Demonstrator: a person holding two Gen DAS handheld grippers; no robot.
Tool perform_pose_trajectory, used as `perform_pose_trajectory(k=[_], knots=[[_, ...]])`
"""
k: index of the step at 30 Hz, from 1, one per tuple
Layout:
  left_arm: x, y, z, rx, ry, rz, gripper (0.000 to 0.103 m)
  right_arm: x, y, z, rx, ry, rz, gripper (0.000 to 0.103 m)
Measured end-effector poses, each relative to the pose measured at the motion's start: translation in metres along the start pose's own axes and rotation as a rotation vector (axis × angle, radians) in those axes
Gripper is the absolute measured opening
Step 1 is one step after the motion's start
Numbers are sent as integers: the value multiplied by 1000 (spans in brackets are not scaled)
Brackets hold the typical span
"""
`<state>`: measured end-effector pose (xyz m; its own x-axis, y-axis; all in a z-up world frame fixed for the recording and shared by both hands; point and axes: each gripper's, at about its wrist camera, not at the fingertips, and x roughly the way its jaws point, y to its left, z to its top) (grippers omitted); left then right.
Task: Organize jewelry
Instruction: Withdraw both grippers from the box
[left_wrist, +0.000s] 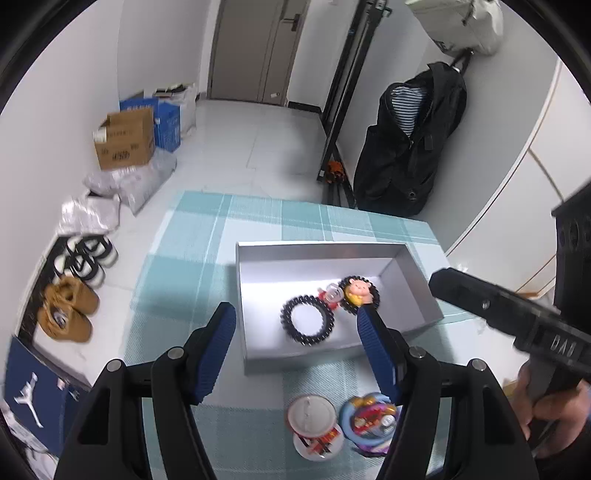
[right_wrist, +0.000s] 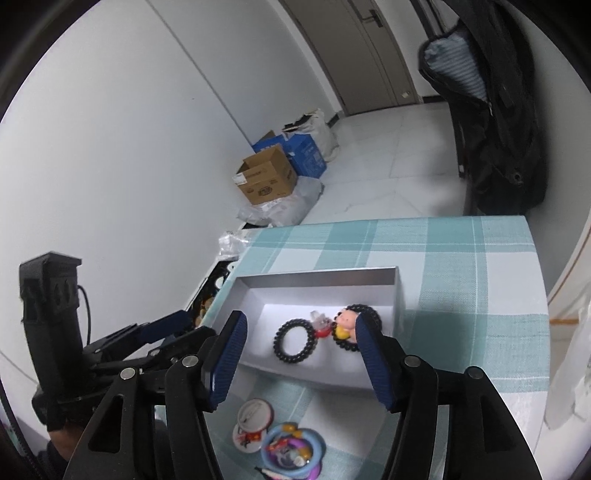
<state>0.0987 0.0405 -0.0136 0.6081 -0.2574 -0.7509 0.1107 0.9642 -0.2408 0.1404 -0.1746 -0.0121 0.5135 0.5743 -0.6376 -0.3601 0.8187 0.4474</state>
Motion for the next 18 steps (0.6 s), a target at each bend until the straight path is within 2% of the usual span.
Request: perform_pose_trajectory(k=[12,18], knots=[[-27,2,-26,-30,-48,65,64,-20,19,-31,-69,17,-4,62],[-33,4,-43,-40,-35,95,65,-32,23,-55,-99,34,-5,68]])
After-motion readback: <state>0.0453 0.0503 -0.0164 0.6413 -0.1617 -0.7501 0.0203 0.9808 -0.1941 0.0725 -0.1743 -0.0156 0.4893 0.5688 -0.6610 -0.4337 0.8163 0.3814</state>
